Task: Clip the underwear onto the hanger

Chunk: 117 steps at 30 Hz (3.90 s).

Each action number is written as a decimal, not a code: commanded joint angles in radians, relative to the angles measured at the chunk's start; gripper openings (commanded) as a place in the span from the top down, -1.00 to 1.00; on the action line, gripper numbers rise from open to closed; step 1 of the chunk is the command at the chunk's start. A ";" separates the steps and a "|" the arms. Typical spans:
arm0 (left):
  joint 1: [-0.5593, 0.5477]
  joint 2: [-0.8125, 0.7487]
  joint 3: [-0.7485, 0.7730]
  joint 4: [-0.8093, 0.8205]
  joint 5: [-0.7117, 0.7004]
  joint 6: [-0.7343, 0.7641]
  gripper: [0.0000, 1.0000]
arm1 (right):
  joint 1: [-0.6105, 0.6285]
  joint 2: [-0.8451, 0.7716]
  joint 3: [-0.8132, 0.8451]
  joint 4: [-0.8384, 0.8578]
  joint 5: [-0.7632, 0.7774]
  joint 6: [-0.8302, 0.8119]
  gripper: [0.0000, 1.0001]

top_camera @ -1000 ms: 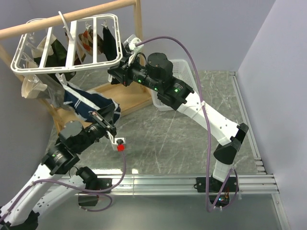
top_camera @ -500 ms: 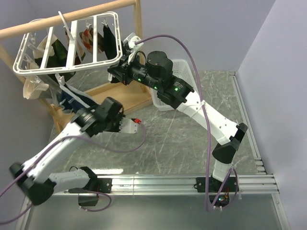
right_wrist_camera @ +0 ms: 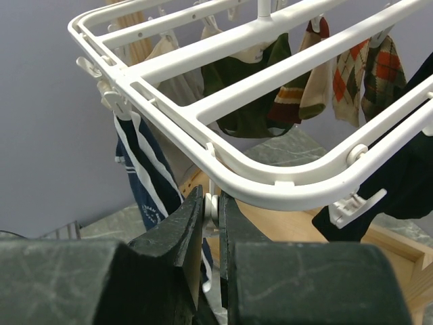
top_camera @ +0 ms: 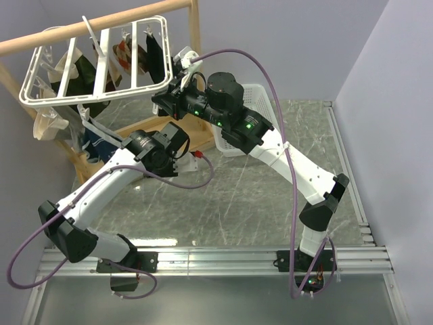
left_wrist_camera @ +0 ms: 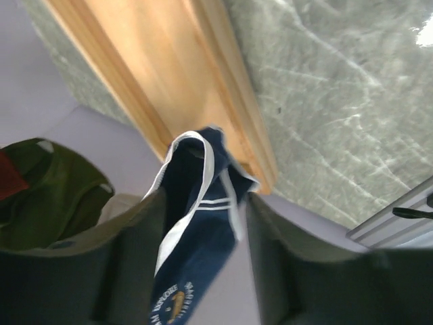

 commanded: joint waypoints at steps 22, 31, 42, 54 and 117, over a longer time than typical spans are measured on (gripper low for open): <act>0.258 0.213 0.254 -0.044 -0.072 0.117 -0.99 | -0.001 -0.033 -0.001 -0.029 -0.017 0.009 1.00; 0.301 0.294 0.302 -0.022 -0.138 0.129 -0.99 | 0.001 -0.052 -0.025 -0.014 -0.018 0.015 1.00; 0.382 0.331 0.245 -0.044 -0.201 0.109 -0.99 | 0.004 -0.056 -0.019 -0.014 -0.018 0.020 1.00; 0.387 0.278 0.173 -0.045 -0.112 0.091 -0.01 | 0.002 -0.047 -0.016 -0.006 -0.009 0.017 1.00; 0.271 -0.358 -0.021 0.662 0.387 -0.007 1.00 | -0.019 -0.095 -0.100 -0.005 -0.018 0.084 1.00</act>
